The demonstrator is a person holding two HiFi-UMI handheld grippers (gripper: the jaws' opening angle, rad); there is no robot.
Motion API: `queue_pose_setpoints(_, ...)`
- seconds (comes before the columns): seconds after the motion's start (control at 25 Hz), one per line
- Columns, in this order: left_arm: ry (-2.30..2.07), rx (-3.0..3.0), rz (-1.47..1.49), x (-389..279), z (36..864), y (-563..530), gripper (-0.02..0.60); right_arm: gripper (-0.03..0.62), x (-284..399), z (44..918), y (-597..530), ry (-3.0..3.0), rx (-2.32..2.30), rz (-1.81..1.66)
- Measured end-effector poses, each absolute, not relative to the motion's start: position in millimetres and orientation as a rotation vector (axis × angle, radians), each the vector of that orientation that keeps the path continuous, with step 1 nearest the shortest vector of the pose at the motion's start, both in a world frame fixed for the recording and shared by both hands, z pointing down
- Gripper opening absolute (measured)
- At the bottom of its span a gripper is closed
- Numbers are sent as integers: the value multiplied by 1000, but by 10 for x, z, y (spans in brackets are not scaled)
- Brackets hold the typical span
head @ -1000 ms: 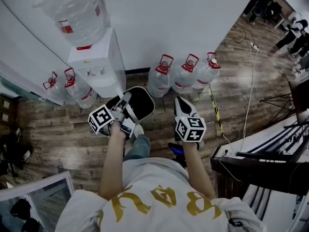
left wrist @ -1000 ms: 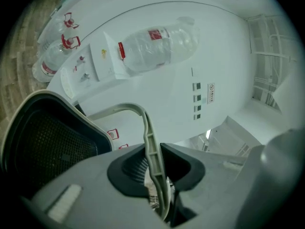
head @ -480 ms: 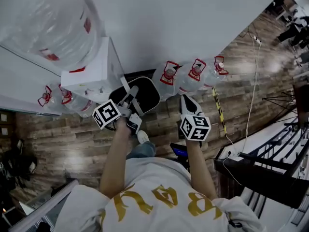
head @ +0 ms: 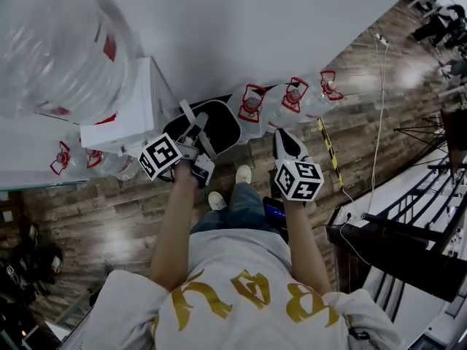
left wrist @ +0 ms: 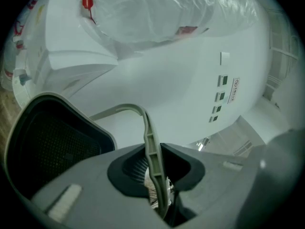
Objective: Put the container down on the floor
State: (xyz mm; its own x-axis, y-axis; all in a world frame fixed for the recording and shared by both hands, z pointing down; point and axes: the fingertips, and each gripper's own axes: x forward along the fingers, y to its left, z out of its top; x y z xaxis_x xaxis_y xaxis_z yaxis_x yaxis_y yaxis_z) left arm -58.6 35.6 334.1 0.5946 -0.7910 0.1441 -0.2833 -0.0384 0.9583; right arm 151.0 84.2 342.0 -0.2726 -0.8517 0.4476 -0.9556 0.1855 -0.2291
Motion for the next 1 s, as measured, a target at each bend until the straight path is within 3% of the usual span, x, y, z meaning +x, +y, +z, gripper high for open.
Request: queue_pose_setpoints(1.0,-958,1531,-464,-695,3978,-306,69,25,927,4126,-218,-2285,1480,782)
